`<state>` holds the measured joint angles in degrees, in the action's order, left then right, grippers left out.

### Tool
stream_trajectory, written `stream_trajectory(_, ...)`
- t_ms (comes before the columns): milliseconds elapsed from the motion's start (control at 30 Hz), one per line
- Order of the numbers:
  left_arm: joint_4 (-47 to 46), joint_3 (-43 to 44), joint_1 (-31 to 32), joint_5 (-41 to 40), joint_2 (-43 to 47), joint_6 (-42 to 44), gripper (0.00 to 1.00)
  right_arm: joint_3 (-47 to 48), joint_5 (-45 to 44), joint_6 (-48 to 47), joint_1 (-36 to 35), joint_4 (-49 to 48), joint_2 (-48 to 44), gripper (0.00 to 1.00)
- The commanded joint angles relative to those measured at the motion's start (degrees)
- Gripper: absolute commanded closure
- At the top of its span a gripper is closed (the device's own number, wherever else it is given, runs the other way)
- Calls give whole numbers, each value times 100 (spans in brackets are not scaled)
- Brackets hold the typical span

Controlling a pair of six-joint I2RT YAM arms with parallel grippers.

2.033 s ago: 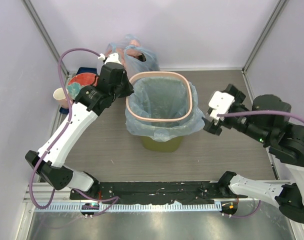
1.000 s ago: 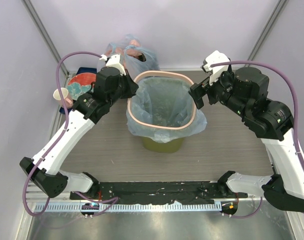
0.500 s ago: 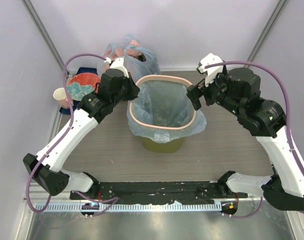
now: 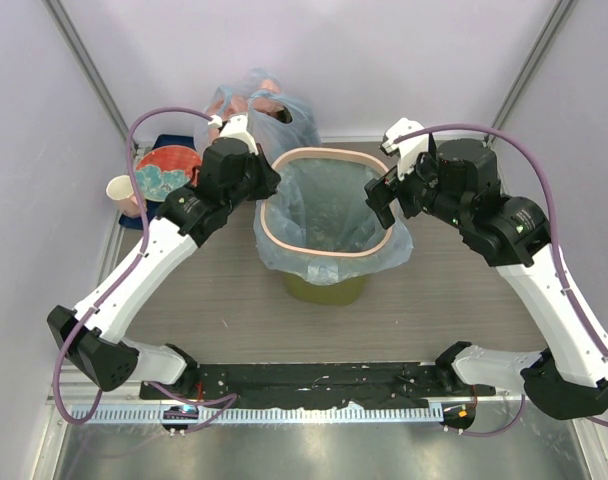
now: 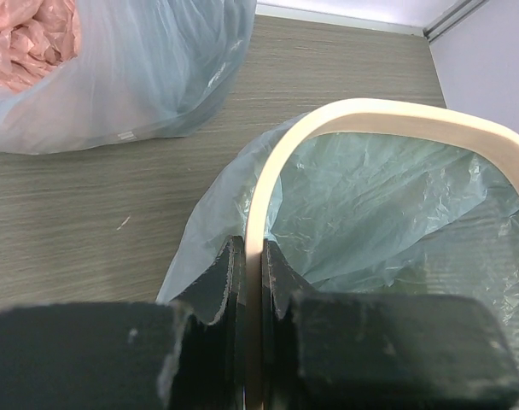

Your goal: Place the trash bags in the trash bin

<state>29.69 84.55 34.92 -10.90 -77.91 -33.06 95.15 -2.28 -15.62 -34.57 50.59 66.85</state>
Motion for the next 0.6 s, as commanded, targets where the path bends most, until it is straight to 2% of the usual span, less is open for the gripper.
stream_trajectory(0,-341,-62,33,-88,-31,-78,100,21,149,120,55,-269,-5,2)
stream_trajectory(367,-421,-158,77,-106,-84,256,100,-225,332,164,204,-278,-58,2)
stream_trajectory(467,-342,-159,68,-62,-5,379,93,-225,500,225,380,-269,-58,2)
stream_trajectory(500,-315,-141,77,-53,12,405,85,-173,562,261,441,-277,-41,2)
stream_trajectory(567,-297,-123,77,-97,56,467,78,-120,807,322,590,-278,-23,2)
